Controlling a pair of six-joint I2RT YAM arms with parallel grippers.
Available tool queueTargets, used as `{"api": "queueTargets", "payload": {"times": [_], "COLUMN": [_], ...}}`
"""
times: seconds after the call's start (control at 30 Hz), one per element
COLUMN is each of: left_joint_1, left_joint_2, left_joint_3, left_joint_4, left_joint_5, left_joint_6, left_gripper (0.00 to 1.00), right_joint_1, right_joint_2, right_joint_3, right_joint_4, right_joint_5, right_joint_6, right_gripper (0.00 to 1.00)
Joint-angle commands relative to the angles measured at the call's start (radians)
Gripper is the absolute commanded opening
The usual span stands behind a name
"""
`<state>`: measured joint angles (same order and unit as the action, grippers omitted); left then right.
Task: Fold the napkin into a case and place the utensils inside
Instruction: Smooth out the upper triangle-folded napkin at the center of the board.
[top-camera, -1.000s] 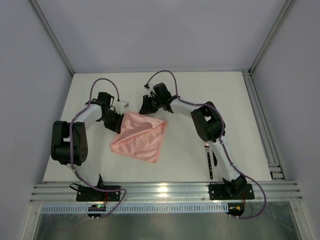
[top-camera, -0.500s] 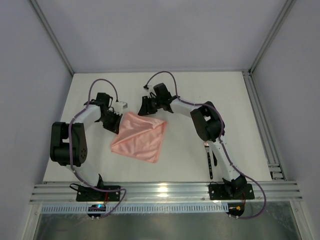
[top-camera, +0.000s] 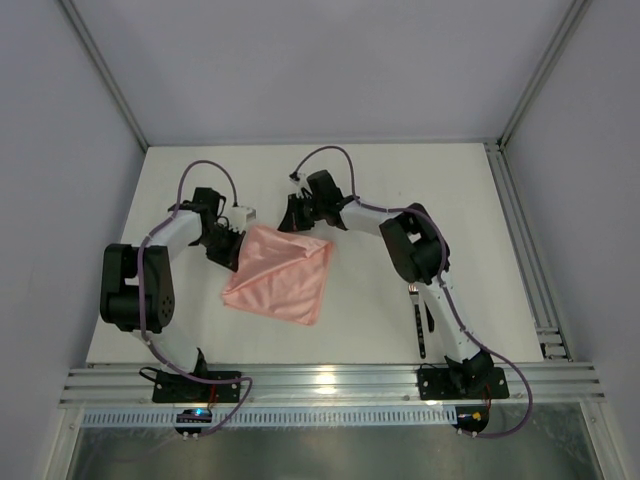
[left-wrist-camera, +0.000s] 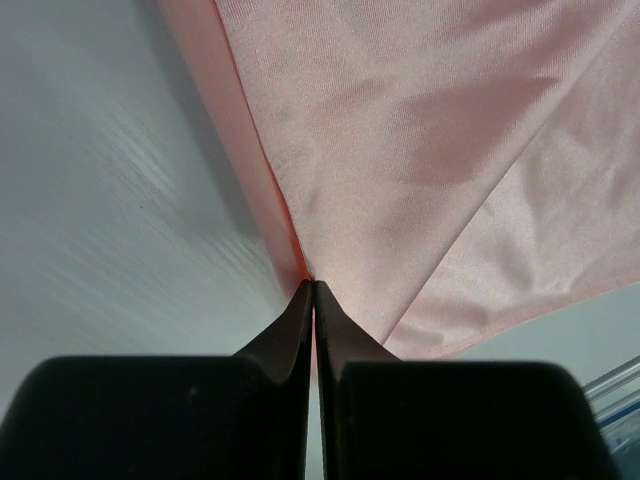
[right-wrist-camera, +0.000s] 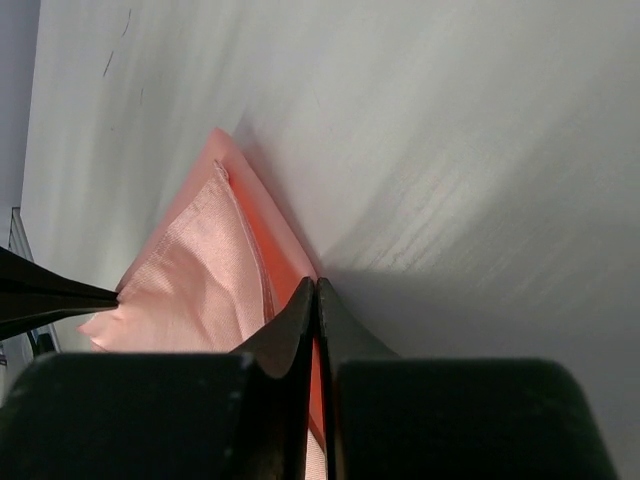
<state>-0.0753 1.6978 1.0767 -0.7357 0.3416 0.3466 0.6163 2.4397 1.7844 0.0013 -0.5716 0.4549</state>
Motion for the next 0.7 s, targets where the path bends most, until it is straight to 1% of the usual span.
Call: {"api": "queueTargets", "payload": {"times": [0.0,0.17,0.3,0.67], "left_joint_1": [0.009,0.011,0.016,0.022], "left_joint_2": [-0.018,-0.020,-0.026,0.005], "left_joint_3": [-0.006,-0.003,-0.006,0.023], "left_joint_4": [-0.033,-0.051,-0.059,0.053], "left_joint_5": [0.034,0.046,0.050,-0.015], "left_joint_6": [0.020,0.028,0.032,0.009], "left_gripper": [0.00,0.00,0.00,0.00], "right_joint_1": [-0.004,-0.007,-0.007,-0.009], "right_joint_2": [-0.076,-0.142,-0.171,-0.148], "right_joint_3": [-0.097,-0.189,-0.244,-0.217], "right_joint_4": [0.078,0.141,0.189,0.189], "right_joint_5": [0.114,0.185,0.208,0.150], "right_joint_6": [0.048,0.077,0.096,0.084], "right_gripper": [0.04,0.04,0.04,0.04]}}
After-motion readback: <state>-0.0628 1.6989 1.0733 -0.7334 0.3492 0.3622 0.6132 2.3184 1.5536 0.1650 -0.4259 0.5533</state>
